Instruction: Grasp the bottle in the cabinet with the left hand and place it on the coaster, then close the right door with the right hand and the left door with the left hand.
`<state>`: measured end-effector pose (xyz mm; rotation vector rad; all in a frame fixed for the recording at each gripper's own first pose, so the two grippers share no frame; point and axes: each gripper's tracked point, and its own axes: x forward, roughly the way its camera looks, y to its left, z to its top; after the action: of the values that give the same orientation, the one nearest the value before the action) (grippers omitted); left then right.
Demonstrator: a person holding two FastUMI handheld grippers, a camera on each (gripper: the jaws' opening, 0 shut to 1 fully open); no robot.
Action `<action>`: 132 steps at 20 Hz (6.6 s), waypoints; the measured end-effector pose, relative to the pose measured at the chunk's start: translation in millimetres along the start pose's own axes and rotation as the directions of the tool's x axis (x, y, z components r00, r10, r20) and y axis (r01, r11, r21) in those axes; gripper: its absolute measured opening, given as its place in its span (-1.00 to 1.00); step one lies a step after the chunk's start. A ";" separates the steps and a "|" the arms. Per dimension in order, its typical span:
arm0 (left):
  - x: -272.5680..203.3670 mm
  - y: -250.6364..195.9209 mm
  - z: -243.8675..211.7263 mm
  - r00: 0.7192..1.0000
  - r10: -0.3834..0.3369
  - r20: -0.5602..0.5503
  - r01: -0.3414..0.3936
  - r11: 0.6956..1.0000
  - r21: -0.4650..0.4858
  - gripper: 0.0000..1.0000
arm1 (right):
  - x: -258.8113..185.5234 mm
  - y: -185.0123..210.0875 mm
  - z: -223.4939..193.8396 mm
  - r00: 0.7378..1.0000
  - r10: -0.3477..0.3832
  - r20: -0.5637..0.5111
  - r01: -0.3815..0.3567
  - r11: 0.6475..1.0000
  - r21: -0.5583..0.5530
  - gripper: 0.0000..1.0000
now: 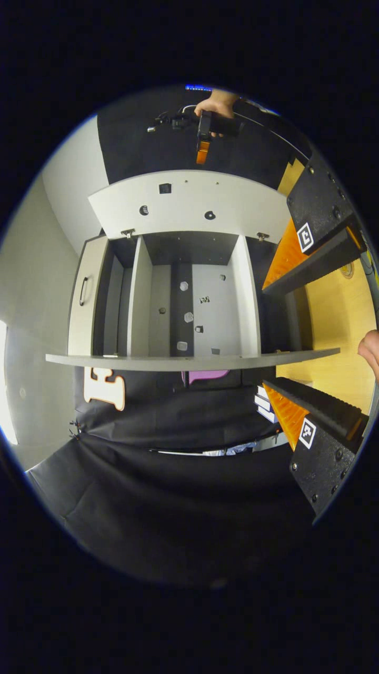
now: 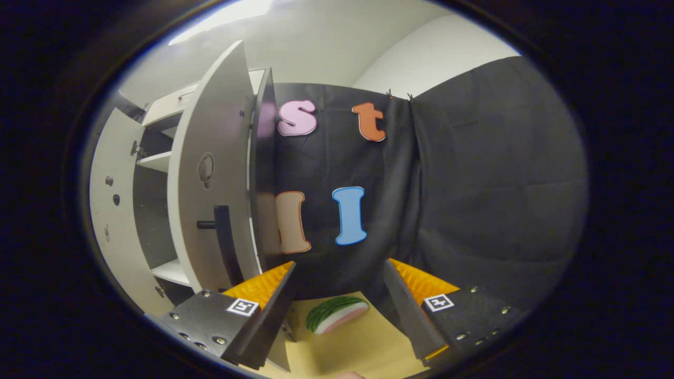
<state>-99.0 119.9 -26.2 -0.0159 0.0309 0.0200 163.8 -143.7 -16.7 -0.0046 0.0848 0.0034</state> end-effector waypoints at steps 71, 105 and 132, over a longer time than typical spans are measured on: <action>80.9 160.9 10.2 1.000 0.026 -0.007 -0.026 1.000 -0.011 1.00 | -310.3 227.3 -87.8 0.964 0.235 -0.123 -0.230 0.972 0.057 0.92; 120.0 87.4 10.2 0.995 0.082 -0.049 -0.084 0.996 -0.041 0.84 | -284.6 191.9 -34.4 0.992 0.127 -0.014 -0.128 0.992 -0.015 0.92; 142.3 51.2 12.2 0.995 0.103 -0.007 -0.103 0.994 -0.025 0.77 | -203.5 250.6 -28.3 0.986 0.168 0.012 -0.167 0.986 -0.023 0.92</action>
<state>42.5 174.2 -19.2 -0.0396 0.0375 0.1238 -42.2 106.1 -28.8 -0.0195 0.0708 0.1726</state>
